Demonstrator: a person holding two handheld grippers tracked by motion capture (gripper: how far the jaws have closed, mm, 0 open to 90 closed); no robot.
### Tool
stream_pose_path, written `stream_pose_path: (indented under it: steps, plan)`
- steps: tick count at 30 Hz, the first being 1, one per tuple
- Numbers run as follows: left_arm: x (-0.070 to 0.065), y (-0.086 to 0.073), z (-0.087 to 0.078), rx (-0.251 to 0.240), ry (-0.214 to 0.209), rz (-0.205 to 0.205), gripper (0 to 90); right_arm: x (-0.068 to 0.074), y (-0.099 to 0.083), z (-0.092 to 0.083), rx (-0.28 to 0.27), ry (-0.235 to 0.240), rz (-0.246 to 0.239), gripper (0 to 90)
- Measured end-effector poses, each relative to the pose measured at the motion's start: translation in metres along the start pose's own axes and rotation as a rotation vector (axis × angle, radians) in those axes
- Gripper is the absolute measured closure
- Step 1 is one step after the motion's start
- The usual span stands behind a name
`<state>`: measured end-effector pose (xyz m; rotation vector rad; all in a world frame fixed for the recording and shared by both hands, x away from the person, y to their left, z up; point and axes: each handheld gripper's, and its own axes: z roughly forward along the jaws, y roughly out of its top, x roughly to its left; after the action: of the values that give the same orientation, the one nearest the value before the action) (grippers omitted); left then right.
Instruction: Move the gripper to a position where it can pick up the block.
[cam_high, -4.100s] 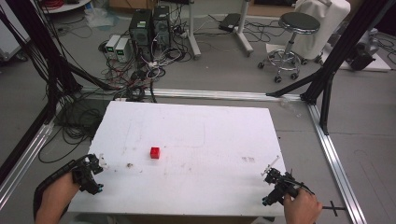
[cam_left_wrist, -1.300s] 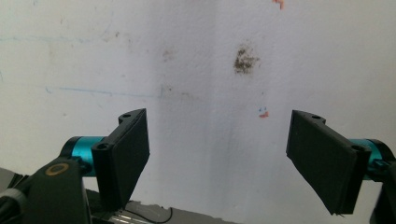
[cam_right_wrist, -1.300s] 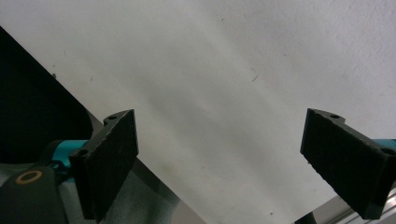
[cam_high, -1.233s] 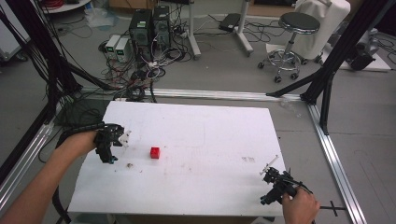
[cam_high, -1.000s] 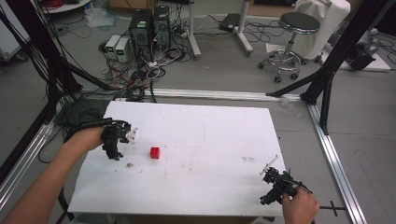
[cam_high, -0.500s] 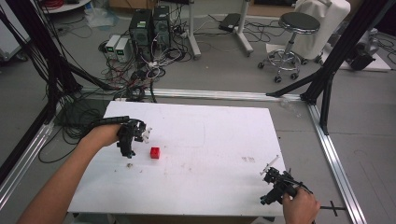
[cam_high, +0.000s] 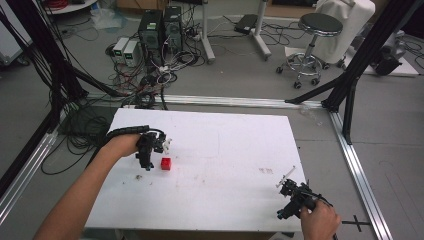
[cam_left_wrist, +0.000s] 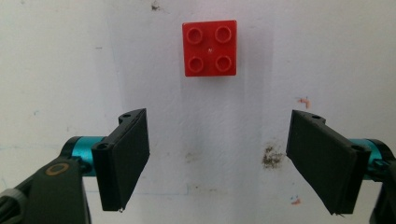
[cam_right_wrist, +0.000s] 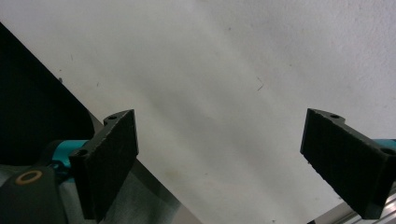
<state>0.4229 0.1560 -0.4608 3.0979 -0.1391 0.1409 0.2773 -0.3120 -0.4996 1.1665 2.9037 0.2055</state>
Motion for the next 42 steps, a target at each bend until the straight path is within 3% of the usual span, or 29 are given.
stream_pose_path:
  steps: [10,25,42]
  plan:
    - [0.003,0.014,0.017,0.007,-0.022,0.023,21.7,-0.001,0.0,0.0,0.003,0.003,-0.001,10.5]
    - [0.008,0.029,0.039,0.015,-0.056,0.026,21.7,-0.001,0.0,0.001,0.0,0.008,-0.005,10.5]
    - [0.009,0.032,0.045,0.016,-0.059,0.011,21.8,-0.002,0.0,0.001,0.003,0.008,-0.001,10.5]
